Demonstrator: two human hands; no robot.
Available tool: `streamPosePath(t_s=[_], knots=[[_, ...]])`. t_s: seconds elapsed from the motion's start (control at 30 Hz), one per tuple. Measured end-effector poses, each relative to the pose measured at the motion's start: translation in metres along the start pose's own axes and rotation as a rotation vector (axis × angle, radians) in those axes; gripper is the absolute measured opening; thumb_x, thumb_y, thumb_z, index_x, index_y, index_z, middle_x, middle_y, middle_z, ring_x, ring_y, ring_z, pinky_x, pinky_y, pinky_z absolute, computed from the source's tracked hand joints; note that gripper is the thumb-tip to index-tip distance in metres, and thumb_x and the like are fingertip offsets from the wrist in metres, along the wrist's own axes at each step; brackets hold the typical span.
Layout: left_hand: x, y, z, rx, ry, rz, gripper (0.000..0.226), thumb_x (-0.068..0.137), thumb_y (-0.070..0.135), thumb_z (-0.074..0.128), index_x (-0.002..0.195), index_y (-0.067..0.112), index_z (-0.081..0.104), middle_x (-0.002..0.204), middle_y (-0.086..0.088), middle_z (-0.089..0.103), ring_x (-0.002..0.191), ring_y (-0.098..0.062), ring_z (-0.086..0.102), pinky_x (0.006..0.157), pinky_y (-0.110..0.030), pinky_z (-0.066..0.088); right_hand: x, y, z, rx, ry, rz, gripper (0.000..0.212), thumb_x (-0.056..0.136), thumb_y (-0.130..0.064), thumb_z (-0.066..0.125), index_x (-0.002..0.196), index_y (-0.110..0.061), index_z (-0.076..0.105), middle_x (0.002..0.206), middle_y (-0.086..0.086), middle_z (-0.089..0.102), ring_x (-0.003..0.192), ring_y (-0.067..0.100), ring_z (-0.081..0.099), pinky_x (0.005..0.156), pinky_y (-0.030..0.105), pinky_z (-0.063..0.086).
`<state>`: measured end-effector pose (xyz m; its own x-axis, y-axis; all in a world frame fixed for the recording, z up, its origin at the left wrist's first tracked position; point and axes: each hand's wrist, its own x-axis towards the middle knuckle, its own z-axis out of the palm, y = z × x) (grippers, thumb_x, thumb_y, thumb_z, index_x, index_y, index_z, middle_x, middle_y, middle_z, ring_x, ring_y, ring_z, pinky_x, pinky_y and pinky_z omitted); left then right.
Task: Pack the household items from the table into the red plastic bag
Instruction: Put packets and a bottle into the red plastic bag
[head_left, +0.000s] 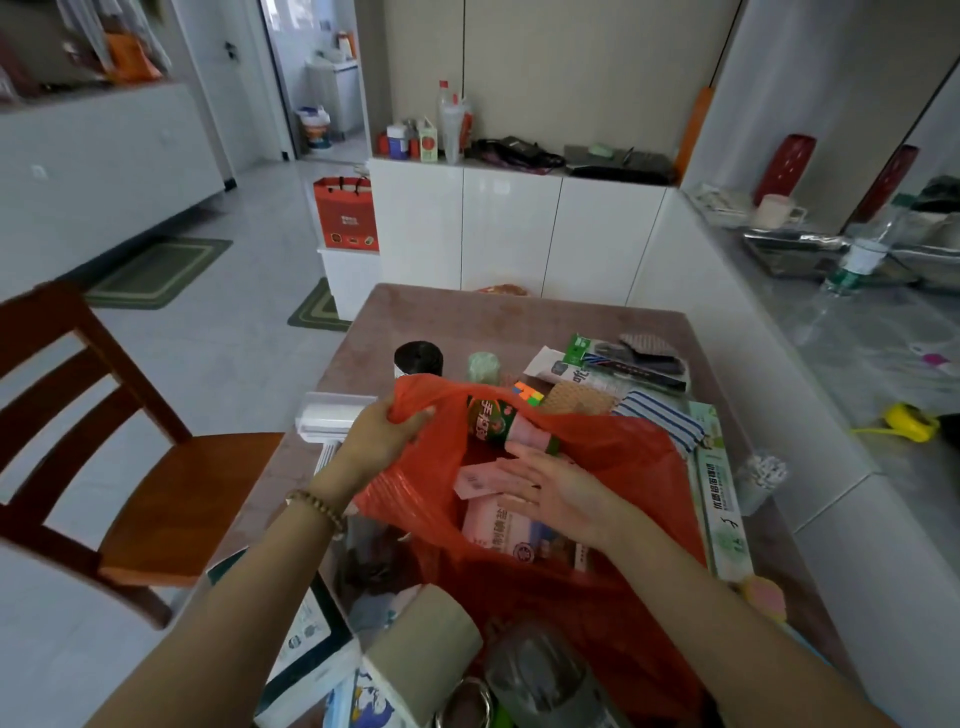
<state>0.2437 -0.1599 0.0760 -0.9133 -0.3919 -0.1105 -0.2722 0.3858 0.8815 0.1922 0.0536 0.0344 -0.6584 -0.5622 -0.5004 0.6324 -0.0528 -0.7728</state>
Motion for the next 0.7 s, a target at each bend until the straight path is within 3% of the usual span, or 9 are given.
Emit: streamPosePath(t_s=[0.07, 0.17, 0.27, 0.33, 0.47, 0.6, 0.63, 0.7], knots=[[0.005, 0.003, -0.005, 0.049, -0.028, 0.013, 0.030, 0.081, 0.035, 0.072, 0.102, 0.022, 0.055, 0.079, 0.008, 0.061, 0.064, -0.002, 0.057, 0.053, -0.010, 0.046, 0.000, -0.020, -0.005, -0.091, -0.030, -0.053, 0.047, 0.100, -0.021, 0.043, 0.145, -0.012, 0.033, 0.148, 0.010, 0.041, 0.124, 0.024, 0.052, 0.100, 0.036, 0.045], [0.026, 0.005, -0.009, 0.161, 0.080, 0.033, 0.070, 0.069, 0.050, 0.077, 0.119, 0.014, 0.046, 0.105, 0.000, 0.059, 0.089, -0.016, 0.062, 0.078, -0.034, 0.056, 0.007, -0.055, -0.011, -0.108, -0.055, -0.148, 0.044, 0.098, -0.025, 0.044, 0.140, -0.013, 0.041, 0.140, 0.007, 0.051, 0.120, 0.022, 0.056, 0.099, 0.034, 0.047], [0.058, 0.013, -0.006, 0.254, 0.232, 0.127, 0.084, 0.070, 0.053, 0.074, 0.134, 0.009, 0.040, 0.130, -0.012, 0.044, 0.119, -0.026, 0.048, 0.102, -0.042, 0.043, 0.027, -0.094, -0.020, -0.112, -0.048, -0.219, 0.036, 0.096, -0.029, 0.044, 0.130, -0.017, 0.049, 0.134, 0.005, 0.054, 0.118, 0.022, 0.057, 0.099, 0.033, 0.046], [0.081, 0.022, 0.001, 0.230, 0.190, 0.188, 0.076, 0.075, 0.050, 0.072, 0.134, 0.011, 0.042, 0.131, -0.011, 0.047, 0.121, -0.025, 0.048, 0.102, -0.036, 0.042, 0.050, -0.112, -0.031, -0.166, -0.005, -0.239, 0.033, 0.094, -0.030, 0.050, 0.125, -0.018, 0.053, 0.135, 0.005, 0.054, 0.118, 0.021, 0.057, 0.102, 0.034, 0.044], [0.133, 0.022, 0.030, 0.227, -0.001, 0.138, 0.070, 0.082, 0.045, 0.066, 0.137, 0.010, 0.041, 0.137, -0.012, 0.050, 0.123, -0.026, 0.051, 0.099, -0.034, 0.042, 0.098, -0.127, -0.056, -0.238, 0.103, -0.199, 0.040, 0.094, -0.029, 0.052, 0.131, -0.013, 0.049, 0.126, 0.002, 0.056, 0.111, 0.018, 0.056, 0.100, 0.032, 0.041], [0.179, 0.006, 0.073, 0.274, -0.123, 0.072, 0.071, 0.085, 0.038, 0.066, 0.141, 0.006, 0.037, 0.144, -0.012, 0.045, 0.128, -0.026, 0.047, 0.102, -0.031, 0.039, 0.141, -0.111, -0.077, -0.308, 0.188, -0.108, 0.010, 0.092, -0.023, 0.058, 0.096, -0.017, 0.064, 0.095, 0.001, 0.066, 0.086, 0.012, 0.063, 0.085, 0.029, 0.049], [0.191, 0.001, 0.083, 0.280, -0.154, 0.055, 0.070, 0.086, 0.035, 0.066, 0.141, 0.005, 0.036, 0.143, -0.012, 0.046, 0.128, -0.025, 0.047, 0.099, -0.028, 0.039, 0.152, -0.106, -0.081, -0.380, 0.202, -0.099, 0.011, 0.087, -0.029, 0.064, 0.092, -0.020, 0.067, 0.095, 0.004, 0.069, 0.086, 0.015, 0.065, 0.086, 0.034, 0.051], [0.204, -0.008, 0.097, 0.262, -0.205, 0.029, 0.066, 0.086, 0.030, 0.066, 0.140, 0.005, 0.036, 0.139, -0.011, 0.050, 0.124, -0.023, 0.051, 0.089, -0.019, 0.038, 0.171, -0.094, -0.090, -0.510, 0.221, -0.060, 0.038, 0.072, -0.045, 0.073, 0.101, -0.020, 0.070, 0.106, 0.004, 0.068, 0.098, 0.020, 0.064, 0.094, 0.044, 0.048]])
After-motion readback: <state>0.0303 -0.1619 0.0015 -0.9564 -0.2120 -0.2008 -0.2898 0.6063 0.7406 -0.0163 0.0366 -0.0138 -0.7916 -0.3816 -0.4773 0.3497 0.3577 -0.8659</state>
